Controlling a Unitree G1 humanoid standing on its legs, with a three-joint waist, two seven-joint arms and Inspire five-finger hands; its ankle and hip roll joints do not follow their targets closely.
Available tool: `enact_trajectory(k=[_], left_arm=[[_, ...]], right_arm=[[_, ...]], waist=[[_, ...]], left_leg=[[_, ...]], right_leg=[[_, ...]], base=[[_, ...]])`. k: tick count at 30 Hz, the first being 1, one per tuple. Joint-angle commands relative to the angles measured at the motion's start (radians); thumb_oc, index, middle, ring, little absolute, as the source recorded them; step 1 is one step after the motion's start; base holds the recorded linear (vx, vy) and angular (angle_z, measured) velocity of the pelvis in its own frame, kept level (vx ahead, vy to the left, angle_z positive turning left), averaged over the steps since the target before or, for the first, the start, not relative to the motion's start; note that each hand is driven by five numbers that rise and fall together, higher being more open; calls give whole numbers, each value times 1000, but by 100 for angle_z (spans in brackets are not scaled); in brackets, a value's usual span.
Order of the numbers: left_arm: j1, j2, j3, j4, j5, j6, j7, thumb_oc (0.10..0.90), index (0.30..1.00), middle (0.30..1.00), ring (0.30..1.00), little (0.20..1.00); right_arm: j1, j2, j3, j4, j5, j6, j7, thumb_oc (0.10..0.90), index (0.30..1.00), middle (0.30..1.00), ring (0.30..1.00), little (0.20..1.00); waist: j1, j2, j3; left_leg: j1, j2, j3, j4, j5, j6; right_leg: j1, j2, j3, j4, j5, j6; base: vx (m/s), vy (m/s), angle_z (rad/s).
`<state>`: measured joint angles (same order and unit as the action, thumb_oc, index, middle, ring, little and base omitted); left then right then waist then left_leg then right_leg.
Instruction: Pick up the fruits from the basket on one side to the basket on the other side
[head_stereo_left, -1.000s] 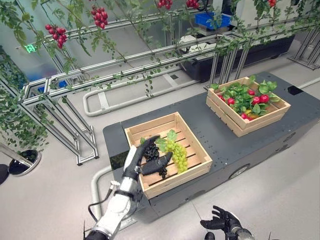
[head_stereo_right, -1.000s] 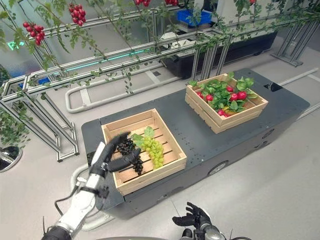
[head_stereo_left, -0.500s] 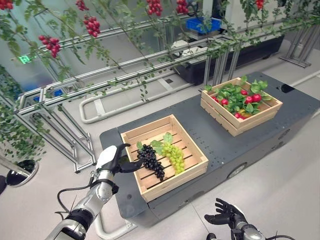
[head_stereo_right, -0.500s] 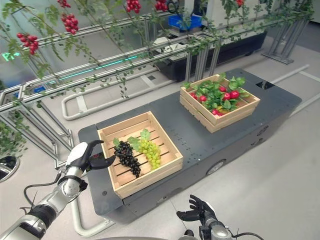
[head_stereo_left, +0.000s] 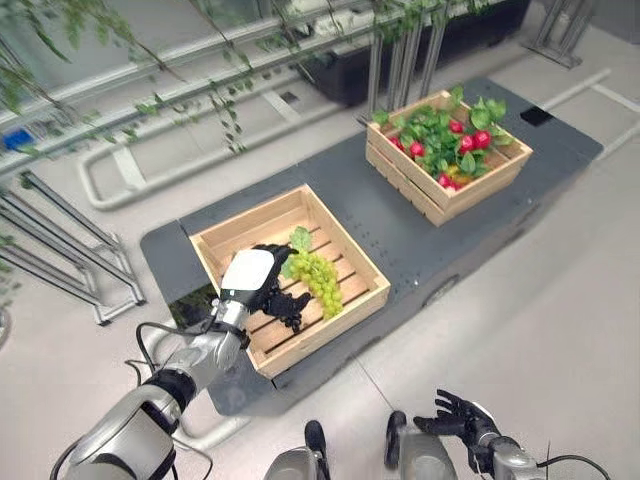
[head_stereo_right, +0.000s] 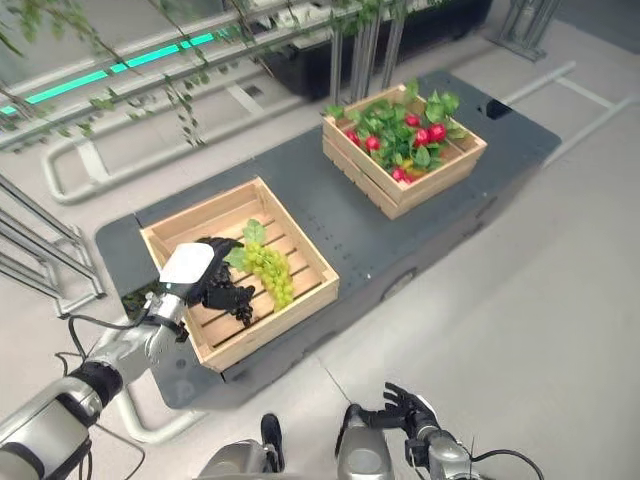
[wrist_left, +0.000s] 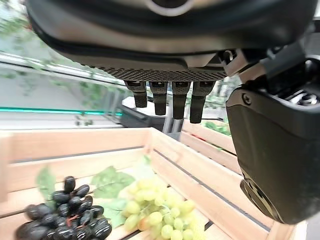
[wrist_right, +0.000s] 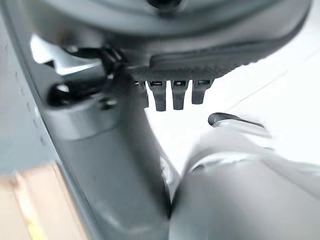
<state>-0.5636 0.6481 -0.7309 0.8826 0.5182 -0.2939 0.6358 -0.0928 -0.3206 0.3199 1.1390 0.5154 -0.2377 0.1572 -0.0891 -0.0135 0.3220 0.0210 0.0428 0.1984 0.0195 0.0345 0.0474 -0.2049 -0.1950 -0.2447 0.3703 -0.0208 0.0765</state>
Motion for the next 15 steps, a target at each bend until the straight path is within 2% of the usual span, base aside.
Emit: enact_trajectory(k=[1,2,4,5,6,7,10,15], left_arm=[[-140,117,86,-33,15,-31,106,800,900,900,900,900],[-205,141,56,-20,63,-50,144,800,900,900,900,900],[-233,164,25,-85,83,-26,170,800,900,900,900,900],[-251,179,8,-125,135,14,155,800,900,900,900,900],[-256,192,-8,-130,134,23,155,800,900,900,900,900],[-262,208,-27,-132,155,45,155,800,900,900,900,900],[-322,242,-55,-107,175,55,161,800,900,900,900,900],[-400,291,-74,-110,124,80,141,800,900,900,900,900]], right_arm=[[-95,-15,-15,-11,-18,-73,40,800,900,900,900,900],[-145,-25,6,-21,19,-67,37,800,900,900,900,900],[-188,-32,25,-41,34,-40,8,800,900,900,900,900],[-204,-35,39,-47,46,-37,3,800,900,900,900,900],[-205,-41,46,-55,50,-37,3,800,900,900,900,900],[-206,-51,46,-66,53,-39,9,800,900,900,900,900],[-228,-78,45,-73,40,-42,13,800,900,900,900,900],[-235,-115,29,-52,20,-30,13,800,900,900,900,900]], waist=[[52,26,64],[56,28,99],[55,13,132],[62,10,141],[64,7,145],[58,6,160],[47,9,180],[42,15,193]], left_leg=[[-43,32,7,37,-70,-48],[-114,46,6,87,-89,-49],[-229,58,-9,234,-107,-45],[-242,78,10,234,-100,-57],[-243,85,12,235,-97,-67],[-250,96,2,241,-88,-82],[-277,109,6,231,-73,-94],[-329,106,-8,258,-73,-108]], right_leg=[[76,-36,5,-104,43,35],[44,-34,37,-161,26,29],[-21,-15,75,-89,-21,14],[-18,-21,43,-78,-44,16],[-10,-23,26,-85,-47,16],[1,-12,27,-93,-57,11],[-15,-5,11,-101,-67,5],[-75,-14,1,-51,-86,1]], base=[[-80,-170,6],[-111,-238,6],[-109,-304,48],[-11,-202,87],[77,-135,63],[58,-62,22],[-28,17,-6],[-54,56,-1]])
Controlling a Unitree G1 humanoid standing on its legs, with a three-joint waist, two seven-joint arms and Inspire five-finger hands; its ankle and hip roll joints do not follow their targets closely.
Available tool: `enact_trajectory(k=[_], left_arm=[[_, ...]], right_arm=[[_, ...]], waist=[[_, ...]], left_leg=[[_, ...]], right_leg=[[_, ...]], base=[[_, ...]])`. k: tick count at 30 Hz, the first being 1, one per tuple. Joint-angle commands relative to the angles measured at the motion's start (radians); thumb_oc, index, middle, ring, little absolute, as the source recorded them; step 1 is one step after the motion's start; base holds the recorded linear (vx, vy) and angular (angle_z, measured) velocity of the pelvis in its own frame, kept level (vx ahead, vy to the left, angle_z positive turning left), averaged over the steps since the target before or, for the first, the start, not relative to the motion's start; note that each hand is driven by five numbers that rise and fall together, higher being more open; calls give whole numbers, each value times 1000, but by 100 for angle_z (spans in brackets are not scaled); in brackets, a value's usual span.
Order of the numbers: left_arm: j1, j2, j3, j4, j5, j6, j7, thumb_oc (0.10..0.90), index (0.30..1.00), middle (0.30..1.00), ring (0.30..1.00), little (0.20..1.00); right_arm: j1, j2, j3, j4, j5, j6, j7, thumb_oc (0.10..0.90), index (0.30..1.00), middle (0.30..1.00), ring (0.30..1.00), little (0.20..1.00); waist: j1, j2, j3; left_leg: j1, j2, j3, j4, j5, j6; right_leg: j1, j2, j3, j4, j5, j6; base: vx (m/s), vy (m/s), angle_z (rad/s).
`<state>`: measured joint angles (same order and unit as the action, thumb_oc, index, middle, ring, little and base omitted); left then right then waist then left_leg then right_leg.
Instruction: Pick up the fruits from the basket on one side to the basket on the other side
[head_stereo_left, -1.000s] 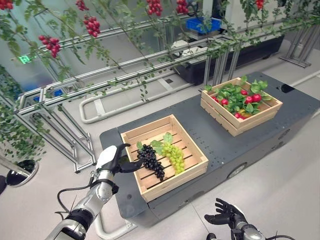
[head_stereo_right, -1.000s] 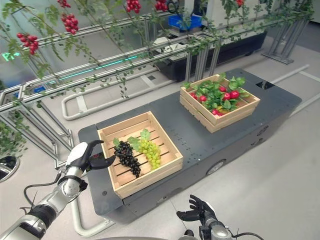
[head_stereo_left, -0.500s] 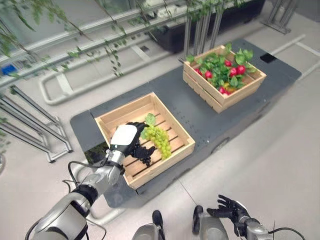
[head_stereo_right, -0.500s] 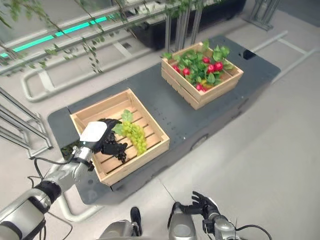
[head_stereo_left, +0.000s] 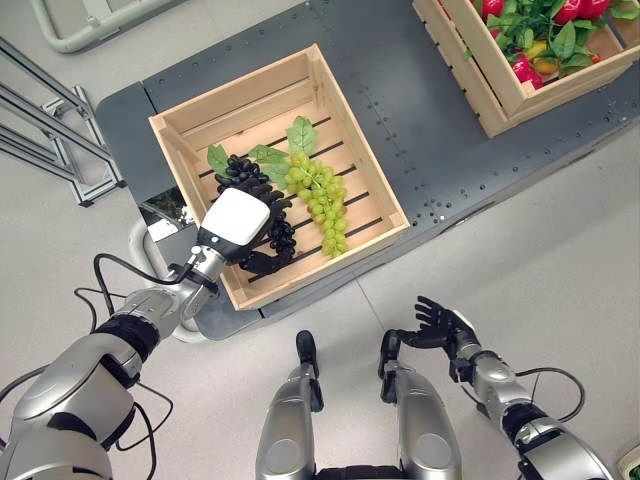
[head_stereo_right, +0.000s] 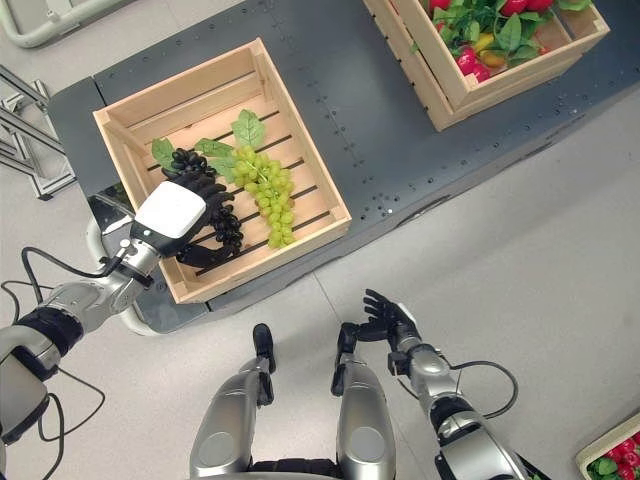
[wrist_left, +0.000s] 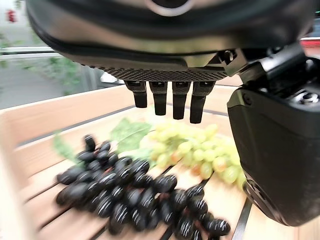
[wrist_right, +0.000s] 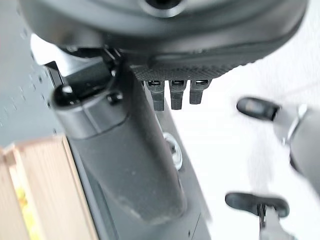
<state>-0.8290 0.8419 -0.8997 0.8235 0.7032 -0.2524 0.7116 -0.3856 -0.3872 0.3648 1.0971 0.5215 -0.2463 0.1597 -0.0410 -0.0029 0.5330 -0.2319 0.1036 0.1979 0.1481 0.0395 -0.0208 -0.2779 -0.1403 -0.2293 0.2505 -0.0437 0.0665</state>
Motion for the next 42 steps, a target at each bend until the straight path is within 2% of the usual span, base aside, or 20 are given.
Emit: enact_trajectory(k=[1,4,7,11,13,17,23,27,32,40,42], left_arm=[[-136,100,97,-52,-65,41,64,800,900,900,900,900],[-145,121,114,-59,-51,53,51,800,900,900,900,900],[-154,140,118,-68,22,49,45,800,900,900,900,900],[-208,172,69,-116,119,62,-10,800,900,900,900,900],[-267,196,19,-160,201,67,-71,800,900,900,900,900],[-345,228,-41,-197,268,68,-179,800,900,900,900,900],[-453,277,-110,-227,255,95,-283,800,900,900,900,900],[-519,297,-137,-229,283,78,-264,800,900,900,900,900],[-549,295,-153,-186,337,53,-294,800,900,900,900,900],[-619,283,-211,-145,336,77,-334,800,900,900,900,900],[-638,279,-229,-137,328,80,-350,800,900,900,900,900]], right_arm=[[58,-49,-17,-8,12,-21,11,800,900,900,900,900],[62,-50,-24,12,-4,-29,20,800,900,900,900,900],[58,-46,-21,17,-12,-27,23,800,900,900,900,900],[41,-51,-13,18,-14,-20,24,800,900,900,900,900],[27,-57,-15,21,-8,-21,28,800,900,900,900,900],[6,-62,-17,17,-7,-19,35,800,900,900,900,900],[11,-68,-20,21,-1,-14,49,800,900,900,900,900],[22,-68,-24,19,37,-27,56,800,900,900,900,900],[7,-68,-25,11,50,-33,57,800,900,900,900,900],[-19,-81,-7,-28,98,-60,67,800,900,900,900,900],[-15,-84,-6,-37,112,-73,62,800,900,900,900,900]], waist=[[-5,5,-18],[3,5,-13],[8,1,-13],[11,-6,-13],[12,-12,-13],[11,-27,-13],[15,-54,-13],[19,-75,-13],[17,-92,-13],[5,-116,-13],[-1,-115,-13]], left_leg=[[-76,45,-8,128,-78,-40],[-80,42,-9,123,-77,-44],[-93,43,-8,134,-80,-47],[-128,48,-8,166,-88,-50],[-149,54,-6,186,-96,-52],[-179,57,-5,202,-102,-52],[-223,66,-7,233,-115,-51],[-273,67,-23,268,-129,-44],[-317,69,-26,283,-133,-40],[-420,72,-26,299,-139,-26],[-449,70,-27,306,-142,-22]], right_leg=[[-2,-69,-16,69,-63,11],[-5,-68,-29,71,-68,10],[-13,-65,-36,81,-75,7],[-34,-67,-40,98,-80,6],[-45,-68,-41,99,-80,7],[-69,-64,-35,98,-74,11],[-96,-58,-35,95,-64,20],[-127,-52,-34,91,-50,25],[-166,-54,-36,84,-30,34],[-273,-60,-32,89,-7,47],[-305,-60,-26,90,0,48]], base=[[-48,63,2],[-43,34,3],[-36,16,4],[-27,30,13],[-20,38,13],[-22,36,3],[-9,10,3],[8,-6,8],[19,46,7],[19,64,-1],[13,63,1]])
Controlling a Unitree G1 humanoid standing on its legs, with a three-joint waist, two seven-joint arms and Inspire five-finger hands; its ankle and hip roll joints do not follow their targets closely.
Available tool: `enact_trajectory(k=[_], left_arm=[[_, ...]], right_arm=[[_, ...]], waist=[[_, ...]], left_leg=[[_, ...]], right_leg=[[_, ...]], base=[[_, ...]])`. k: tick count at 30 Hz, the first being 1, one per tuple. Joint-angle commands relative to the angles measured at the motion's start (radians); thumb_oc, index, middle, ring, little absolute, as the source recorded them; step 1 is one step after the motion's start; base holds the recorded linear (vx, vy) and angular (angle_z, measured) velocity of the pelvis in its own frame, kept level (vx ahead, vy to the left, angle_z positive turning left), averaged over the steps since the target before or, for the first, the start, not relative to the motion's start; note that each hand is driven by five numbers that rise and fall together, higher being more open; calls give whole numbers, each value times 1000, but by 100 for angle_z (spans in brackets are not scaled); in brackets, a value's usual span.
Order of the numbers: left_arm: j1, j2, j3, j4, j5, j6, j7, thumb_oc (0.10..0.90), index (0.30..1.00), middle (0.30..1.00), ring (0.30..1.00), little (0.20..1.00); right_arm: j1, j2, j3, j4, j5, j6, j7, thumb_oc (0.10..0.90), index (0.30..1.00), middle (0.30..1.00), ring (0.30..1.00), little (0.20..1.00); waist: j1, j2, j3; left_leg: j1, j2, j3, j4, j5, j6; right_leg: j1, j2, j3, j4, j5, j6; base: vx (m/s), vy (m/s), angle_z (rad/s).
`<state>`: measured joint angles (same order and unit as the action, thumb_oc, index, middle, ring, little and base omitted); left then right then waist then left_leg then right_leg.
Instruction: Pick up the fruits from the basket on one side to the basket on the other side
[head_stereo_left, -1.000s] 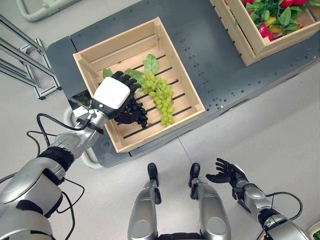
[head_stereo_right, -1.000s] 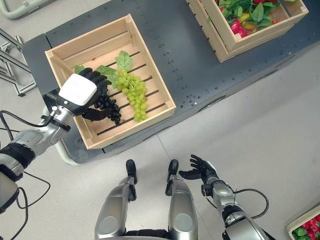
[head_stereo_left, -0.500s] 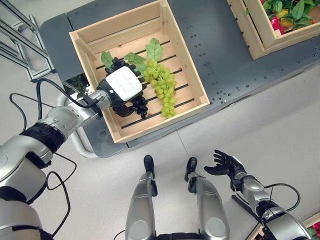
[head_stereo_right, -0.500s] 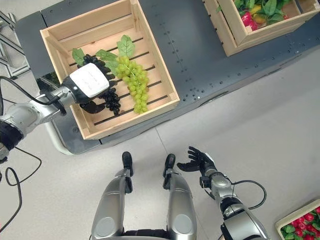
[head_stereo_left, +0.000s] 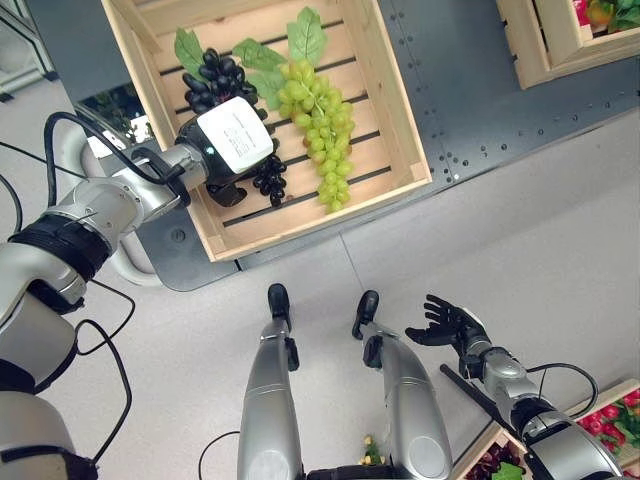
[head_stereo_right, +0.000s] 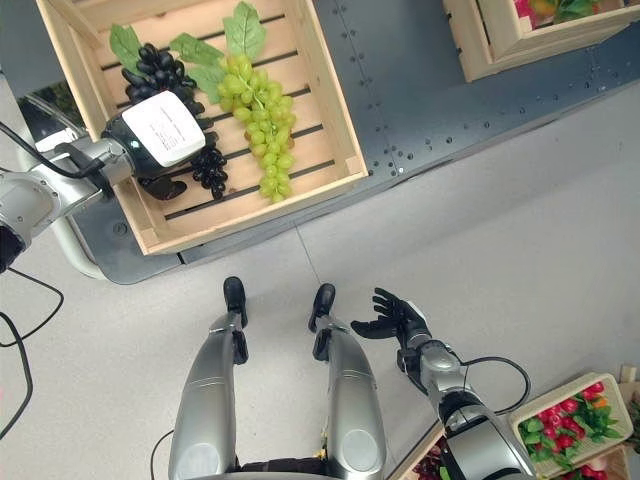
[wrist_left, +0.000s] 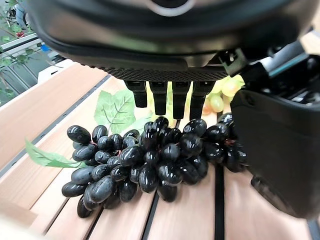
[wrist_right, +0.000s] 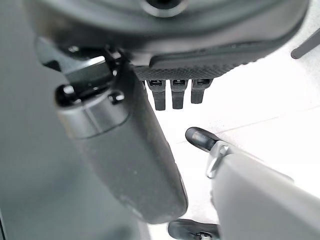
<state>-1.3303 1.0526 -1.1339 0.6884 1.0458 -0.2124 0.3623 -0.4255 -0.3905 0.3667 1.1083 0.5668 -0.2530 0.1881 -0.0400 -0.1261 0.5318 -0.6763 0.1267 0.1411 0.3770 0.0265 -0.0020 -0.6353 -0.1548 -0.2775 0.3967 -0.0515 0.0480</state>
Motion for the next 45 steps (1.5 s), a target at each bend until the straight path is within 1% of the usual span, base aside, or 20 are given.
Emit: enact_trajectory(k=[1,3,8,12,14,15,16,17,18,20,22,26,28,32,37,40,41,42,43,45], left_arm=[[-142,68,0,0,-18,40,-4,800,900,900,900,900],[-161,63,-17,10,-28,17,-23,800,900,900,900,900],[-174,48,-48,-5,-45,9,-29,800,900,900,900,900],[-188,35,-58,-10,-57,22,-51,800,900,900,900,900],[-188,29,-64,-7,-81,49,-79,800,900,900,900,900],[-185,29,-64,-8,-94,70,-115,670,705,705,705,705],[-183,30,-65,-9,-99,82,-132,524,486,486,486,486],[-181,29,-63,-11,-102,89,-142,424,335,335,335,335],[-172,30,-59,-17,-125,125,-181,400,300,300,300,300],[-142,38,-43,-38,-134,159,-193,400,300,300,300,300],[-128,43,-30,-40,-138,166,-187,400,300,300,300,300],[-72,29,28,-9,-110,153,-159,400,300,300,300,300],[-55,21,45,9,-102,142,-139,400,300,300,300,300],[-2,6,85,68,-113,82,-59,400,300,300,300,300],[59,26,118,38,-139,52,-26,400,300,300,300,300],[108,38,152,1,-243,52,24,400,300,300,300,300],[126,43,171,-15,-321,44,51,400,300,300,300,300],[156,41,206,-31,-394,29,76,400,300,300,300,300],[216,22,274,-39,-519,-4,111,400,300,300,300,300],[275,-6,351,-47,-598,-38,122,400,300,300,300,300]], right_arm=[[25,-82,-9,-49,70,-68,34,800,900,900,900,900],[27,-87,-10,-61,92,-79,24,800,900,900,900,900],[17,-91,-18,-89,117,-99,16,800,900,900,900,900],[1,-98,-15,-114,149,-121,23,800,900,900,900,900],[-8,-106,-10,-145,161,-139,31,800,900,900,900,900],[-9,-115,-4,-190,178,-145,36,800,900,900,900,900],[-9,-116,-2,-204,186,-151,43,800,900,900,900,900],[-9,-116,1,-226,185,-150,38,800,900,900,900,900],[-7,-120,12,-296,202,-165,41,800,900,900,900,900],[4,-126,35,-444,214,-182,28,800,900,900,900,900],[8,-127,50,-524,196,-220,22,800,900,900,900,900],[-15,-105,81,-706,105,-207,-62,800,900,900,900,900],[-31,-99,89,-737,99,-197,-71,800,900,900,900,900],[-51,-105,92,-799,94,-158,-98,800,900,900,900,900],[-34,-115,87,-823,103,-136,-100,800,900,900,900,900],[-23,-127,89,-828,110,-131,-107,800,900,900,900,900],[-16,-133,88,-834,114,-128,-107,800,900,900,900,900],[-6,-137,82,-836,115,-124,-101,800,900,900,900,900],[9,-133,80,-835,107,-120,-95,800,900,900,900,900],[18,-127,78,-840,87,-116,-92,800,900,900,900,900]], waist=[[-3,9,-12],[-7,13,-12],[-12,26,-12],[-13,32,-12],[-15,38,-12],[-17,41,-12],[-17,42,-12],[-17,43,-12],[-19,47,-12],[-20,49,-12],[-22,49,-12],[-26,48,-12],[-27,49,-12],[-22,60,-12],[-17,63,-12],[-11,70,-12],[-8,73,-12],[-3,77,-12],[3,83,-12],[8,87,-12]], left_leg=[[-11,46,29,79,-130,-39],[-44,42,25,87,-134,-32],[-103,31,12,110,-146,-20],[-133,27,12,124,-151,-12],[-150,23,8,131,-152,-9],[-158,20,5,135,-153,-7],[-160,18,4,135,-154,-6],[-162,17,4,135,-153,-5],[-167,12,2,131,-152,-3],[-160,7,2,120,-149,-3],[-150,6,7,113,-147,-4],[-125,10,15,111,-146,-12],[-112,10,19,108,-145,-15],[-58,7,26,100,-147,-15],[9,4,29,100,-159,-13],[67,4,41,96,-164,-12],[94,1,44,90,-165,-13],[123,-1,45,87,-168,-14],[176,-6,50,75,-170,-14],[224,-13,53,56,-167,-15]], right_leg=[[46,-46,23,-56,9,67],[8,-47,29,-48,13,67],[-63,-52,41,-20,17,67],[-94,-54,45,-6,17,66],[-114,-53,50,7,16,64],[-128,-55,53,16,15,63],[-132,-55,54,19,15,63],[-135,-55,55,20,15,62],[-146,-55,58,23,16,62],[-144,-58,58,21,15,62],[-137,-60,55,15,16,63],[-115,-63,53,18,10,64],[-103,-63,53,18,6,64],[-56,-66,54,21,-3,62],[5,-64,59,23,-11,63],[62,-66,59,24,-22,62],[88,-68,59,20,-25,63],[115,-73,57,20,-30,63],[166,-79,54,12,-35,66],[214,-83,50,-4,-36,68]], base=[[8,52,2],[-2,51,2],[4,44,3],[-1,7,1],[-6,32,5],[-4,22,3],[0,0,0],[0,0,0],[0,0,0],[0,0,0],[0,0,0],[0,0,0],[0,0,0],[-11,6,-4],[-8,0,-6],[-13,-2,-11],[-9,-5,-16],[5,-9,-13],[8,-14,-8],[5,-7,-2]])
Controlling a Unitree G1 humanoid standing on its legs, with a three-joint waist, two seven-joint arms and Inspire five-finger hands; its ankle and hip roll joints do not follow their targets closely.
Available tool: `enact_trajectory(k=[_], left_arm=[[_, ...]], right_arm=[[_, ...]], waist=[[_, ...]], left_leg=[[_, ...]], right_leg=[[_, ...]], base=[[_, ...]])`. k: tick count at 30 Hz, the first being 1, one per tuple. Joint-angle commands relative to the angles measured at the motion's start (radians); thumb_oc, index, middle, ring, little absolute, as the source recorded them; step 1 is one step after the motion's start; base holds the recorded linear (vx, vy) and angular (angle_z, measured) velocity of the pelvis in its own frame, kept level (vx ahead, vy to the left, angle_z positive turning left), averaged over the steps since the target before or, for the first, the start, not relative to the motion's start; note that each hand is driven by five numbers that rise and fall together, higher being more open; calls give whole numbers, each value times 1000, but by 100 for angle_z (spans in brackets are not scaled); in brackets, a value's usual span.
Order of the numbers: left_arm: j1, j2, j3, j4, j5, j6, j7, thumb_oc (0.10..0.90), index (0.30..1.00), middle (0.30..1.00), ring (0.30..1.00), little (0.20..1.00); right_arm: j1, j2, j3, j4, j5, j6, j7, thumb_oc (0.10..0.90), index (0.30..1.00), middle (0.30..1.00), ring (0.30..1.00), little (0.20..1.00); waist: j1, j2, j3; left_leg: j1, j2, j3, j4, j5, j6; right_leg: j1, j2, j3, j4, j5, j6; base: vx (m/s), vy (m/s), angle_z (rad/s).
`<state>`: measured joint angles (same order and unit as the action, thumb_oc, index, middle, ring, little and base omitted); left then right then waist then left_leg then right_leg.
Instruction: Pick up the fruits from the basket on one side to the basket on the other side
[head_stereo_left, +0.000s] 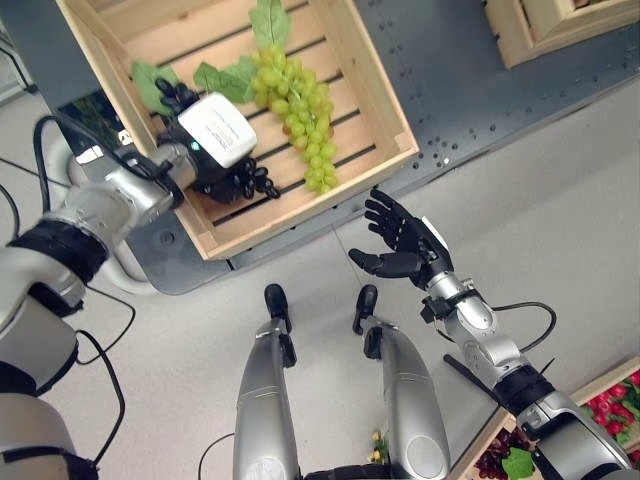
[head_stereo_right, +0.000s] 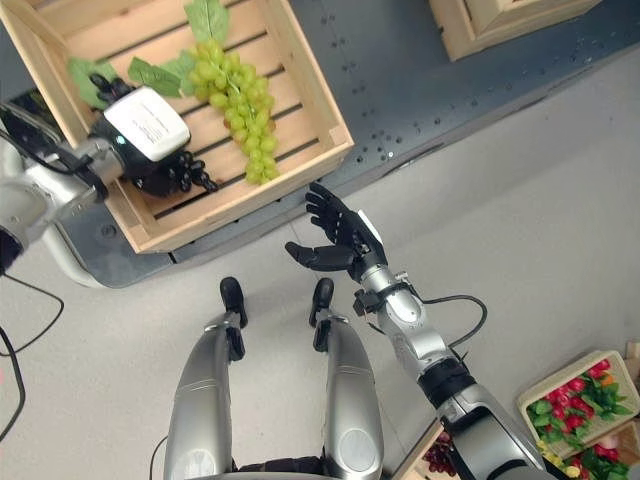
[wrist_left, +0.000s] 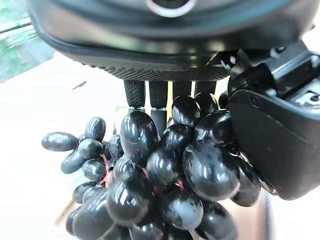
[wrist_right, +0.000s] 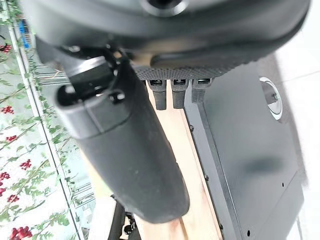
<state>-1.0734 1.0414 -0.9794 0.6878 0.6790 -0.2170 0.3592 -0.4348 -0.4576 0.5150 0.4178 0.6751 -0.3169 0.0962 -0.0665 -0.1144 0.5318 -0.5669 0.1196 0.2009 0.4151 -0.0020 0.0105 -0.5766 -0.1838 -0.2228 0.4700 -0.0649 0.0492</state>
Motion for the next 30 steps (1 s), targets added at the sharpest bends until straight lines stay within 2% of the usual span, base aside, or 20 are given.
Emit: enact_trajectory(k=[1,3,4,6,9,14,16,19,22,23,24,25,26,28,30], left_arm=[[57,-17,247,-46,-278,-62,128,400,300,300,300,300],[113,-53,322,-47,-345,-108,131,400,300,300,300,300],[164,-94,386,-51,-400,-145,123,400,300,300,300,300],[223,-145,456,-62,-464,-188,106,400,300,300,300,300],[304,-211,529,-88,-532,-218,78,400,300,300,300,300],[409,-283,593,-152,-630,-206,24,400,300,300,300,300],[468,-323,626,-178,-690,-196,-17,400,300,300,300,300],[525,-369,655,-206,-778,-199,-76,400,300,300,300,300],[555,-407,663,-227,-825,-204,-109,400,300,300,300,300],[566,-423,667,-234,-838,-206,-121,400,300,300,300,300],[574,-444,669,-246,-822,-212,-127,400,300,300,300,300],[575,-446,668,-250,-816,-211,-128,400,300,300,300,300],[567,-445,657,-260,-803,-211,-137,400,300,300,300,300],[547,-432,649,-265,-831,-217,-172,400,300,300,300,300],[532,-425,643,-270,-864,-222,-206,400,300,300,300,300]], right_arm=[[34,-55,-73,-153,-38,-47,2,800,900,900,900,900],[42,-48,-70,-157,-63,-43,1,800,900,900,900,900],[51,-37,-67,-159,-90,-31,-2,800,900,900,900,900],[68,-17,-57,-158,-113,-19,-12,800,900,900,900,900],[94,11,-49,-155,-142,0,-25,800,900,900,900,900],[144,37,-46,-151,-260,32,-144,800,900,900,900,900],[178,51,-50,-155,-292,52,-193,800,900,900,900,900],[212,64,-46,-178,-307,53,-190,800,900,900,900,900],[216,65,-42,-197,-310,46,-199,800,900,900,900,900],[209,64,-43,-202,-299,47,-195,800,900,900,900,900],[192,65,-46,-213,-260,44,-146,800,900,900,900,900],[190,64,-47,-216,-253,43,-135,800,900,900,900,900],[172,50,-49,-235,-197,54,-59,800,900,900,900,900],[154,25,-56,-243,-106,69,-12,800,900,900,900,900],[142,11,-71,-240,-75,72,14,800,900,900,900,900]], waist=[[37,78,-12],[40,84,-12],[43,90,-17],[45,100,-47],[44,112,-92],[40,127,-172],[34,135,-228],[30,141,-288],[32,143,-320],[33,144,-333],[36,143,-350],[36,143,-352],[40,141,-365],[45,139,-380],[49,138,-391]], left_leg=[[150,-10,-4,3,-136,-28],[198,-16,-2,-18,-131,-29],[255,-22,2,-44,-128,-31],[305,-26,4,-72,-126,-33],[374,-28,8,-119,-121,-37],[493,-35,21,-230,-101,-43],[557,-39,24,-300,-86,-44],[617,-39,21,-364,-70,-46],[650,-37,15,-400,-61,-49],[665,-37,15,-418,-56,-51],[687,-34,16,-451,-47,-56],[692,-34,17,-457,-44,-57],[709,-32,17,-493,-30,-63],[708,-28,12,-502,-25,-70],[702,-27,-1,-502,-22,-73]], right_leg=[[188,-58,-7,-90,-22,68],[232,-64,-10,-107,-20,70],[287,-70,-13,-129,-21,71],[336,-76,-22,-158,-19,72],[406,-77,-34,-208,-16,73],[522,-69,-54,-313,4,81],[577,-59,-58,-373,20,84],[630,-46,-59,-432,35,86],[663,-38,-61,-471,46,88],[677,-36,-65,-491,54,89],[701,-29,-73,-525,65,90],[706,-27,-75,-532,67,91],[722,-20,-86,-557,76,92],[728,-17,-104,-557,74,92],[739,-13,-120,-557,70,90]], base=[[0,0,0],[11,-9,-2],[33,-19,-3],[75,-32,3],[93,-39,0],[128,-44,0],[159,-68,4],[141,-91,4],[96,-84,2],[89,-100,0],[71,-92,1],[53,-117,0],[17,-80,1],[2,-114,0],[-4,-92,6]])
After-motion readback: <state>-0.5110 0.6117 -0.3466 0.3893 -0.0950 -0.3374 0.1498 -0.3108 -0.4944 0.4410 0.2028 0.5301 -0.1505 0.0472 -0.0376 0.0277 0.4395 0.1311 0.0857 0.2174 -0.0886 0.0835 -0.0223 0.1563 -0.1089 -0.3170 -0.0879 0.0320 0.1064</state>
